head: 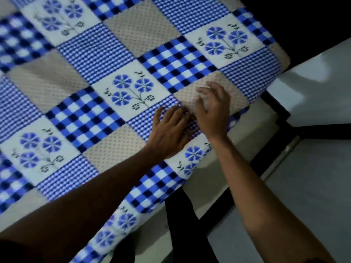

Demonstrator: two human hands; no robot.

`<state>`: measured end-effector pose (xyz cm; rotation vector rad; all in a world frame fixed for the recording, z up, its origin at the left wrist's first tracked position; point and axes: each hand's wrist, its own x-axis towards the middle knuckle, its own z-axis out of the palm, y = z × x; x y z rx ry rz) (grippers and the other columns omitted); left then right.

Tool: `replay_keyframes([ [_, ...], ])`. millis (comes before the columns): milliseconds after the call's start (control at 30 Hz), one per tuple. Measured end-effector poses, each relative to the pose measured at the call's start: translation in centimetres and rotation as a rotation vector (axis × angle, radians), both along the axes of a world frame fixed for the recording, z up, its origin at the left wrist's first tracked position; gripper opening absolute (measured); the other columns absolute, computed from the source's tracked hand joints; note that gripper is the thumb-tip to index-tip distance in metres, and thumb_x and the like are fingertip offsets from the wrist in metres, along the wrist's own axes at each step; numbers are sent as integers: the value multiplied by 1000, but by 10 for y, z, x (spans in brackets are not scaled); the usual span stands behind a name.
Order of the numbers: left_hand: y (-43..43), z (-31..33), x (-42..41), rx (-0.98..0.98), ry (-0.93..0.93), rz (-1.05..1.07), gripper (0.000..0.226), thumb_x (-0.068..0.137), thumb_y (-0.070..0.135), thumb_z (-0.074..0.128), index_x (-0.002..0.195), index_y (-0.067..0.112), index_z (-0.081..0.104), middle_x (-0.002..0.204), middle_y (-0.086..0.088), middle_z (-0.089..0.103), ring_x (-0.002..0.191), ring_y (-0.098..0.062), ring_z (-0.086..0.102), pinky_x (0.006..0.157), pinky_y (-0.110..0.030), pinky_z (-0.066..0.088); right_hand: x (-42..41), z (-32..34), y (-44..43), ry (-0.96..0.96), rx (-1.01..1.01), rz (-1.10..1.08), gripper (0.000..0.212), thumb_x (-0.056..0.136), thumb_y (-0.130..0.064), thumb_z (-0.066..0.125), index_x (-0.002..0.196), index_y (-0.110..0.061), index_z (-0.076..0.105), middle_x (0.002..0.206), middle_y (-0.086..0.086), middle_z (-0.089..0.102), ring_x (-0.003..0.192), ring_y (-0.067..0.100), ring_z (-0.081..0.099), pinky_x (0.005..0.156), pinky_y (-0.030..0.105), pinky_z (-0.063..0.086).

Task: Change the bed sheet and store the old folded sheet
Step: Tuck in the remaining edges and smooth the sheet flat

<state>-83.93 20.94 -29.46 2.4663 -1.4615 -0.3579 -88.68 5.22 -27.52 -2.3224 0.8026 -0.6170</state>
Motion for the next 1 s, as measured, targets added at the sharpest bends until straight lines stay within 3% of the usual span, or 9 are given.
replay_keyframes([
  [133, 151, 11, -16, -26, 25, 194, 56, 86, 46, 51, 131, 14, 59, 137, -14, 59, 128, -34, 53, 108, -59, 37, 11, 10, 168, 27, 77, 383, 22, 91, -18, 60, 106, -10, 75, 123, 11, 63, 114, 28, 56, 101, 36, 44],
  [267, 336, 32, -13, -104, -12, 431, 35, 86, 33, 59, 111, 11, 69, 115, -12, 69, 101, -35, 61, 80, -45, 51, 18, 33, 330, 94, 107, 765, 18, 89, -16, 62, 101, -12, 74, 110, 9, 68, 102, 29, 61, 90, 37, 49],
  [367, 468, 59, -7, -177, -93, 583, 18, 90, 24, 60, 95, 12, 73, 98, -7, 72, 88, -34, 65, 71, -43, 52, 17, 39, 433, 158, 171, 815, 15, 92, -17, 64, 99, -9, 74, 98, 8, 70, 92, 26, 65, 80, 37, 52],
  [500, 695, 126, -8, -186, -276, 765, 16, 93, 20, 57, 90, 11, 71, 93, -8, 71, 85, -35, 64, 72, -45, 50, 23, 63, 643, 306, 585, 786, 10, 96, -12, 65, 101, -18, 72, 94, -4, 72, 83, -9, 63, 74, 18, 49],
  [567, 742, 142, -4, -232, -335, 813, 15, 91, 21, 58, 91, 12, 71, 92, -7, 71, 85, -34, 63, 74, -44, 50, 29, 65, 685, 318, 625, 760, 9, 95, -13, 67, 99, -20, 73, 89, -8, 72, 80, -7, 64, 76, 20, 49],
  [700, 923, 192, -24, -207, -428, 1120, 24, 90, 34, 58, 105, 19, 71, 105, -5, 69, 97, -35, 63, 84, -46, 50, 43, 96, 857, 376, 717, 883, 16, 96, -30, 65, 107, -20, 70, 94, -4, 71, 85, 6, 65, 78, 25, 50],
  [800, 1025, 209, -40, -93, -383, 1437, 47, 84, 51, 54, 122, 25, 64, 128, -3, 61, 118, -33, 54, 95, -47, 46, 60, 116, 948, 474, 825, 849, 48, 88, -57, 66, 116, -19, 65, 97, -6, 65, 90, 11, 61, 78, 24, 46],
  [900, 1104, 206, -52, 59, -146, 1690, 68, 83, 70, 50, 137, 29, 49, 145, -7, 47, 134, -33, 41, 105, -55, 35, 84, 106, 1009, 554, 894, 770, 88, 67, -81, 67, 131, -22, 55, 120, -2, 59, 110, 17, 58, 95, 32, 45],
  [1000, 1173, 197, -54, 46, 110, 1853, 87, 78, 89, 42, 144, 32, 38, 151, -11, 41, 136, -37, 41, 109, -58, 32, 101, 93, 1051, 594, 1026, 709, 130, 43, -88, 74, 151, -26, 36, 141, -2, 54, 127, 22, 55, 108, 43, 45],
])
